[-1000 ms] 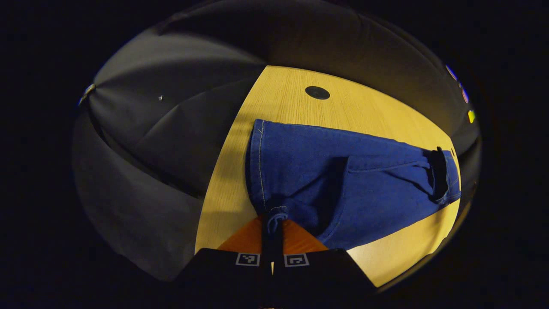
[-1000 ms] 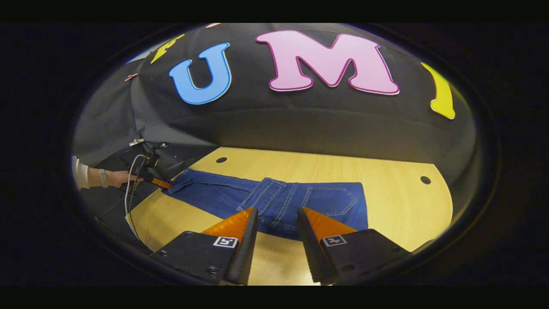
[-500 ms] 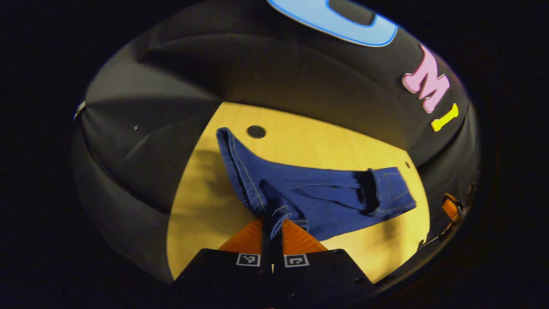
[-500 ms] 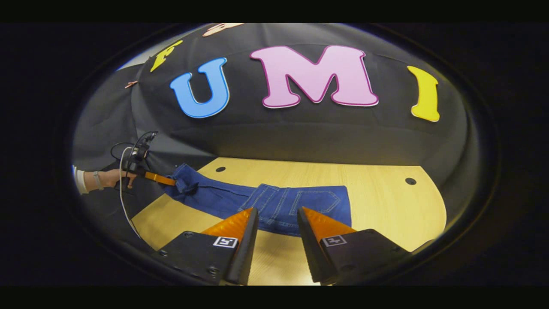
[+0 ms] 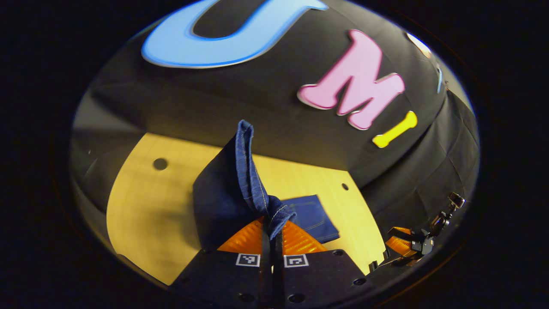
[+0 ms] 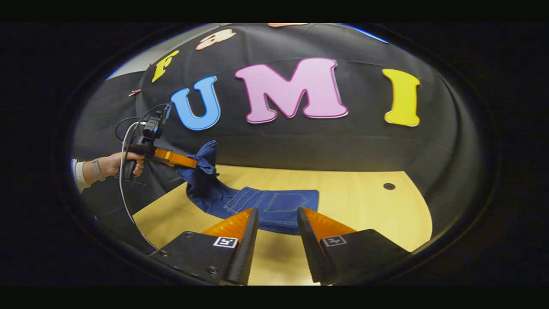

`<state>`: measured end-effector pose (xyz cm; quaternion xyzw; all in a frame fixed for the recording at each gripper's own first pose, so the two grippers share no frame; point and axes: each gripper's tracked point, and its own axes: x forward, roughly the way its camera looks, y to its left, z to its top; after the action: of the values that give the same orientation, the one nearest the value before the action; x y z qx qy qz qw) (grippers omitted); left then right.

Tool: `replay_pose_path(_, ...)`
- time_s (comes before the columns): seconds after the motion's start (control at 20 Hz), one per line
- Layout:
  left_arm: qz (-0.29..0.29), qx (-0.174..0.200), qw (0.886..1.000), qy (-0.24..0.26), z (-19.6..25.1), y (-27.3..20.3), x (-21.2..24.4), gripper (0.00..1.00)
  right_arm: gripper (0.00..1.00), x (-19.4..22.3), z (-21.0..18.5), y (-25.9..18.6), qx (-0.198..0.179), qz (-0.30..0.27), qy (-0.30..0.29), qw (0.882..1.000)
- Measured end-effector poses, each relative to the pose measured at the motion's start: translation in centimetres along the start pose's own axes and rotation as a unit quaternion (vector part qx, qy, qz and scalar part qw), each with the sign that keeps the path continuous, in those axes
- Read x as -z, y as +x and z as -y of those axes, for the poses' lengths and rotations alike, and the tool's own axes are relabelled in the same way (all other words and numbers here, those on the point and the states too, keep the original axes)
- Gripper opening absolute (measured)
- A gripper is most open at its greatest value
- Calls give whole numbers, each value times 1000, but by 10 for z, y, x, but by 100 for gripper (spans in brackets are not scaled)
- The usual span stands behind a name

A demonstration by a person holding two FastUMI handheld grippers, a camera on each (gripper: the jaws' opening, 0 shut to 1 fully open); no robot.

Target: Grasp the waist and the cuffs of the jeans and fold them to make the two legs overlap; first hold the waist and fold one-third of the jeans toward the cuffs, then hold the cuffs and fold the remaining one-third in the same direction to finish folding.

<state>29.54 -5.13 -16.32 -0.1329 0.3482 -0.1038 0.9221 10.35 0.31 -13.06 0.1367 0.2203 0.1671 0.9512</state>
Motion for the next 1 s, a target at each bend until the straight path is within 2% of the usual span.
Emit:
replay_pose_path(0.1,-30,14,999,42,61,36,22,6,56,0,29,-21,8,5,2,1000)
replay_pose_path(0.2,-58,37,996,48,116,73,45,6,56,6,62,-39,22,3,-9,1000)
replay_pose_path(0.3,-88,39,993,71,144,112,79,6,56,11,87,-57,30,2,-11,999)
replay_pose_path(0.4,-139,-2,987,79,142,144,118,6,55,17,106,-75,36,0,-9,999)
replay_pose_path(0.5,-183,-45,980,64,134,171,151,6,56,24,122,-87,39,-1,-12,999)
replay_pose_path(0.65,-228,-68,971,24,125,187,185,8,56,37,138,-98,40,-7,-21,999)
replay_pose_path(0.8,-235,-72,969,19,126,185,201,41,56,43,140,-103,35,-7,-26,999)
replay_pose_path(0.85,-227,-59,972,21,132,179,200,42,56,42,139,-104,34,-4,-29,999)
replay_pose_path(0.95,-193,-39,980,30,141,160,185,66,57,37,130,-104,32,3,-30,999)
replay_pose_path(1.0,-160,-32,986,38,144,145,172,84,57,32,124,-105,32,7,-31,999)
